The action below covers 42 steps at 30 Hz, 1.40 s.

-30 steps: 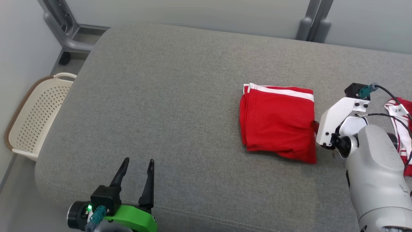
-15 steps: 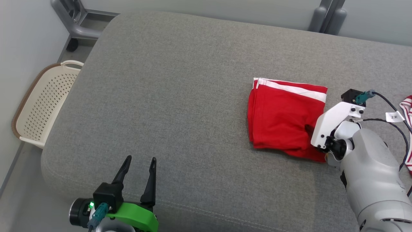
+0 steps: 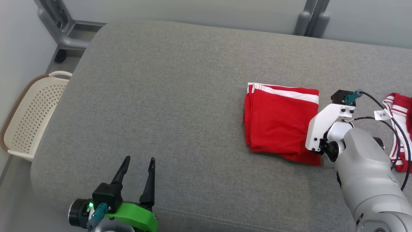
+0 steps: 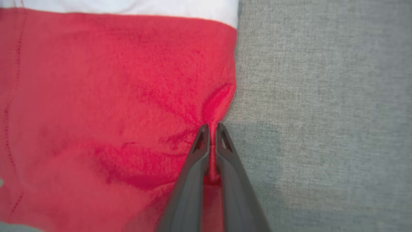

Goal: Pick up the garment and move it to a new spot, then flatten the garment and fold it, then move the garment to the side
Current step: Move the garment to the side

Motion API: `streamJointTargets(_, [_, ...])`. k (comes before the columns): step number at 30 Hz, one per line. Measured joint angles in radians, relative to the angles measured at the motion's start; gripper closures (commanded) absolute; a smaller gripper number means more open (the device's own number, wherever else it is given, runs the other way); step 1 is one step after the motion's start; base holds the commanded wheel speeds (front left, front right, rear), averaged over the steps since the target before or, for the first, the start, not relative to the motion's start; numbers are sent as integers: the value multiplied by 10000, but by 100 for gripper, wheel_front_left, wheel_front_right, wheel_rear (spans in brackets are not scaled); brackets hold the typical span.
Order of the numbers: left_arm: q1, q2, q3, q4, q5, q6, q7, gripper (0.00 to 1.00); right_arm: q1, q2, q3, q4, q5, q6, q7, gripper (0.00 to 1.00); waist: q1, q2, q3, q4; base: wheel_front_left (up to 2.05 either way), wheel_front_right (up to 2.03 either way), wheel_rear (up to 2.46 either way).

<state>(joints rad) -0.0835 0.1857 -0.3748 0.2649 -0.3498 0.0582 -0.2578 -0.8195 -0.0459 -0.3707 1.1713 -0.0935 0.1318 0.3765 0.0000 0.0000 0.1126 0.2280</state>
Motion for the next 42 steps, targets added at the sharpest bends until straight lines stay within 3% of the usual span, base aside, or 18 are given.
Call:
streamJointTargets(11, [141,-61,119,-2,-86,48,-31,0,-254,-111,1064,-832,-1250,-2,382,100,0,0,-427,-1286,0,0,0])
streamJointTargets(18, [142,-249,81,-52,-50,-23,-46,0,-318,-702,1676,-1662,-1749,-2,706,100,0,0,-614,-2277,0,0,0])
streamJointTargets(24, [96,-401,75,-86,90,-146,-48,0,-748,-913,1584,-2385,-1827,-2,648,100,0,0,-534,-3007,0,0,0])
streamJointTargets(33, [-280,-481,69,13,320,-408,-58,0,-985,-1250,809,-2732,-2217,-4,372,100,0,0,121,-3358,0,0,0])
streamJointTargets(42, [-601,-426,-35,219,510,-591,-61,0,-1027,-1791,-84,-2842,-2938,-2,63,100,0,1,800,-3023,0,0,0])
